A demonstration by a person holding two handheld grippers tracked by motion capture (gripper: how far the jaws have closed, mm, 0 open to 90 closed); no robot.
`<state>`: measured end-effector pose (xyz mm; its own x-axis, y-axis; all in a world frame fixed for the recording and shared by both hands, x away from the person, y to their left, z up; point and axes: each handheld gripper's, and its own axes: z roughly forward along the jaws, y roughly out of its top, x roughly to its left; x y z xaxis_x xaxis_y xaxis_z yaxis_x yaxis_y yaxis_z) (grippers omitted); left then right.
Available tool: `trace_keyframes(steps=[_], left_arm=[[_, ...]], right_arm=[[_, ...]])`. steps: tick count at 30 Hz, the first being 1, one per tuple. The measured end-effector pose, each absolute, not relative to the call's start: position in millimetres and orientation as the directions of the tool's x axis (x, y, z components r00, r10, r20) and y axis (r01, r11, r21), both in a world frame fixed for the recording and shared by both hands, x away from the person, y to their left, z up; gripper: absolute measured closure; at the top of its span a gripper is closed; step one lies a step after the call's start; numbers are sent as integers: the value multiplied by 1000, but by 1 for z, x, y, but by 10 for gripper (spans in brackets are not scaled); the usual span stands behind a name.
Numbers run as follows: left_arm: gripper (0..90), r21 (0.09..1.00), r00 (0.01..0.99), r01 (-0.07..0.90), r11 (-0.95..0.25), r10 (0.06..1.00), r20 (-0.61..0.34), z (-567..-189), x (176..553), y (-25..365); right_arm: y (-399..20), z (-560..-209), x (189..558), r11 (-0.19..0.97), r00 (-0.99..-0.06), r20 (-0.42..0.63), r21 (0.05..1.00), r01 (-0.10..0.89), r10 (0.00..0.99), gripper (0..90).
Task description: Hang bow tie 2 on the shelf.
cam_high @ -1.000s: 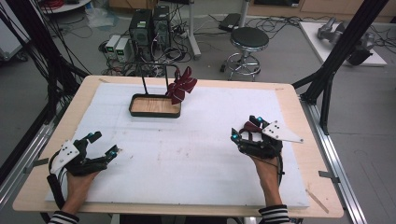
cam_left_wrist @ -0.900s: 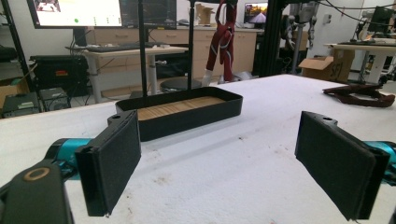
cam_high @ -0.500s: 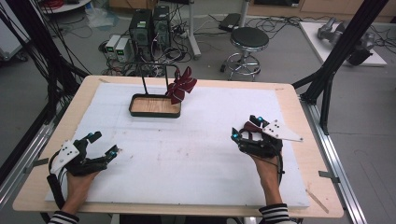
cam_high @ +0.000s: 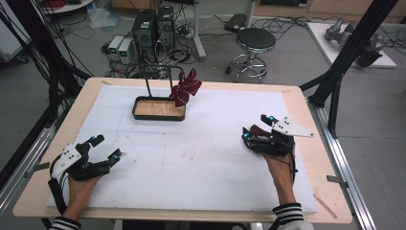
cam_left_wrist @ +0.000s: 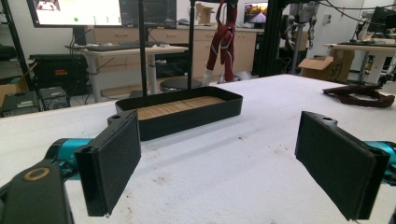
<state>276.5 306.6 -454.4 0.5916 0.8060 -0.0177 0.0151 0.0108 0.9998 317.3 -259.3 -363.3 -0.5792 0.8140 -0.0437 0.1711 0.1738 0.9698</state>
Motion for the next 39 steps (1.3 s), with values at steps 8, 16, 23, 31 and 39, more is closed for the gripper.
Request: trace_keyframes(steps=[8, 16, 23, 31, 39], left_arm=[[148, 1000, 589, 16, 9, 808, -16, -454, 277, 306], [148, 1000, 590, 16, 12, 807, -19, -454, 277, 306], [147, 1000, 587, 13, 7, 810, -13, -454, 276, 305], [148, 1000, 586, 15, 5, 810, -13, -454, 277, 305], [147, 1000, 586, 14, 4, 810, -11, -454, 276, 305]], right_arm=[[-270, -360, 327, 230, -561, -69, 948, 222, 825, 189], [-276, -359, 340, 287, -572, -84, 918, 274, 816, 190], [-277, -360, 352, 349, -591, -107, 883, 313, 800, 193], [-285, -364, 366, 407, -591, -123, 833, 375, 797, 193], [-295, -361, 376, 433, -582, -128, 796, 422, 803, 195]])
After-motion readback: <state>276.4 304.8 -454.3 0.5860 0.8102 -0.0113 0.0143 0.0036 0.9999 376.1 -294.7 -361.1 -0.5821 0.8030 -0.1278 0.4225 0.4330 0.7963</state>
